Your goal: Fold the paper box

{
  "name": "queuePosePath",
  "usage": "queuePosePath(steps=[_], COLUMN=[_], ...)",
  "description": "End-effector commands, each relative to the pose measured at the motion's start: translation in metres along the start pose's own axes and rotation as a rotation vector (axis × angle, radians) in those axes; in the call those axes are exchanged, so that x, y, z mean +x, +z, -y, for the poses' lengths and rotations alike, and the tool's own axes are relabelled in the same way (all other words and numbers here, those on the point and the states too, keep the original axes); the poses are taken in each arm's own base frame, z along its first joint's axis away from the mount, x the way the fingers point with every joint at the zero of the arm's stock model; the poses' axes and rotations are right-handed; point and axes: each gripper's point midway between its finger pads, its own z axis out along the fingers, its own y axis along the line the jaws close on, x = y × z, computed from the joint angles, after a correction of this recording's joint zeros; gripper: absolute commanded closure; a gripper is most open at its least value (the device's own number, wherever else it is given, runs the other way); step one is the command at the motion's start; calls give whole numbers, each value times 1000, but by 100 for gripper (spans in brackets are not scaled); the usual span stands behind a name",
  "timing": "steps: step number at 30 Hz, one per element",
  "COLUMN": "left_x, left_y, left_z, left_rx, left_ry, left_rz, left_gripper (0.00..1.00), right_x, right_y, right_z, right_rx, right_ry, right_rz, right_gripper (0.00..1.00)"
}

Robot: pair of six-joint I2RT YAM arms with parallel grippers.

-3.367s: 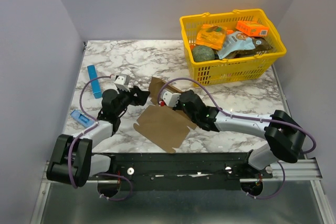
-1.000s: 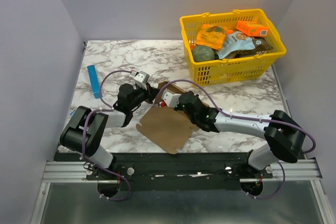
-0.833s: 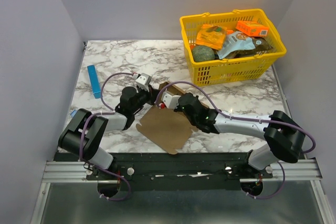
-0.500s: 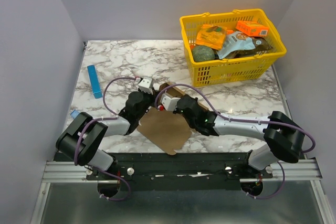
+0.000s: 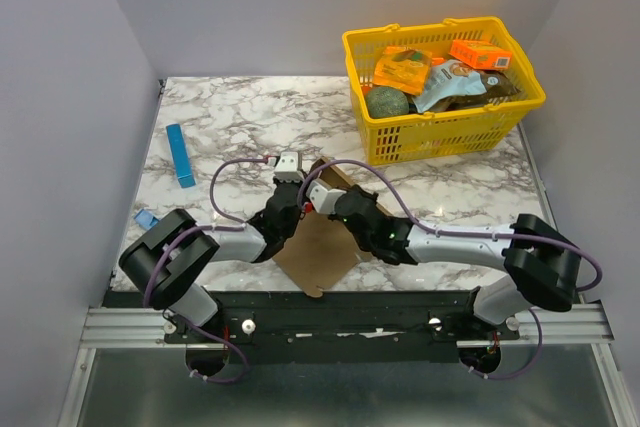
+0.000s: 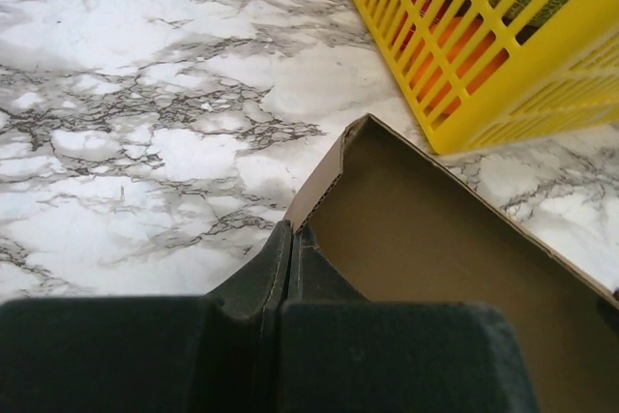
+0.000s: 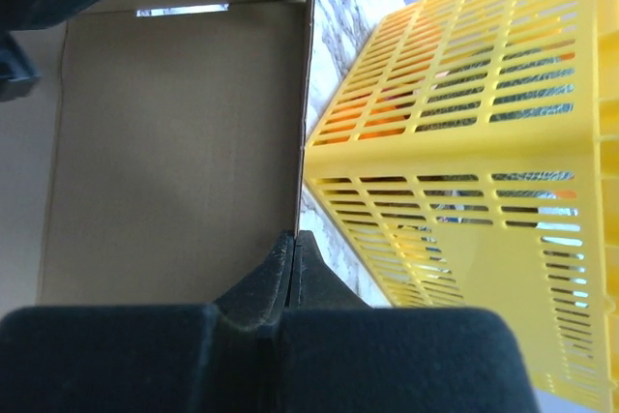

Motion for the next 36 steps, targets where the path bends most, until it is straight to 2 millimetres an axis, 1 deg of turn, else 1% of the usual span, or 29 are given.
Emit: queuePosePath(steps=[1, 2, 3, 5, 6, 8, 9, 10, 11, 12, 14, 15, 17, 18, 19, 21, 22, 23, 24, 25, 27, 28, 29, 30, 31, 33, 36], left_x=[31, 32, 33, 33, 32, 28, 26, 22, 19, 19, 13, 6, -1, -13, -13, -25, -31, -32, -37, -41, -46, -45, -48, -57, -44, -43, -41], left_y=[-5, -5, -7, -10, -13, -15, -20, -22, -23, -29, -34, -38, -45, -47, -54, -61, -60, -65, -64, -59, -51, -47, -40, -34, -27, -13, -1], left_z=[4, 3, 2, 3, 2, 8, 8, 10, 5, 9, 5, 1, -1, -11, -2, -4, -14, -10, -13, -30, -44, -50, -66, -64, -71, -80, -85], left_rx=[-92, -95, -95, -84, -74, -30, -8, 15, 19, 74, 104, 138, 183, 186, 268, 328, 324, 381, 380, 331, 298, 284, 242, 259, 242, 228, 216], left_ry=[-29, -39, -48, -49, -34, -30, -21, -20, -22, -24, -23, -32, -26, -29, -24, -13, -14, -5, 1, -4, -18, -30, -42, -45, -49, -66, -82], left_rz=[-69, -70, -71, -73, -72, -65, -61, -47, -44, -55, -49, -44, -39, -9, -29, -10, 4, -8, 2, 1, -6, -29, -34, -35, -90, -121, -133], left_gripper=[100, 100, 94, 87, 79, 68, 56, 49, 43, 34, 26, 19, 14, 8, 7, 6, 5, 5, 4, 4, 5, 6, 7, 9, 9, 11, 14], right_x=[-8, -7, -7, -4, -3, -1, -1, -1, 0, 2, 1, 4, 2, 3, 4, 4, 5, 5, 5, 5, 5, 5, 4, 4, 4, 4, 4], right_y=[-5, -6, -6, -7, -7, -8, -9, -10, -11, -12, -15, -16, -18, -19, -19, -19, -19, -18, -19, -19, -19, -19, -20, -20, -20, -19, -19], right_z=[-9, -10, -8, -11, -11, -14, -14, -12, -12, -12, -11, -13, -13, -14, -14, -16, -17, -17, -18, -17, -19, -19, -19, -19, -20, -21, -22], right_rx=[-15, -16, -10, -16, -15, -26, -26, -23, -23, -23, -33, -43, -52, -56, -57, -63, -64, -65, -67, -67, -73, -78, -79, -81, -85, -87, -93], right_ry=[50, 49, 54, 51, 53, 46, 45, 45, 39, 39, 42, 40, 45, 41, 40, 32, 30, 29, 27, 30, 32, 32, 36, 35, 34, 36, 36], right_rz=[42, 41, 44, 44, 48, 56, 58, 61, 60, 57, 69, 68, 82, 83, 83, 85, 84, 84, 85, 85, 89, 91, 95, 95, 97, 95, 97], right_gripper=[99, 98, 99, 99, 99, 99, 99, 99, 99, 99, 99, 99, 99, 99, 99, 99, 99, 99, 99, 99, 99, 99, 99, 99, 99, 99, 99])
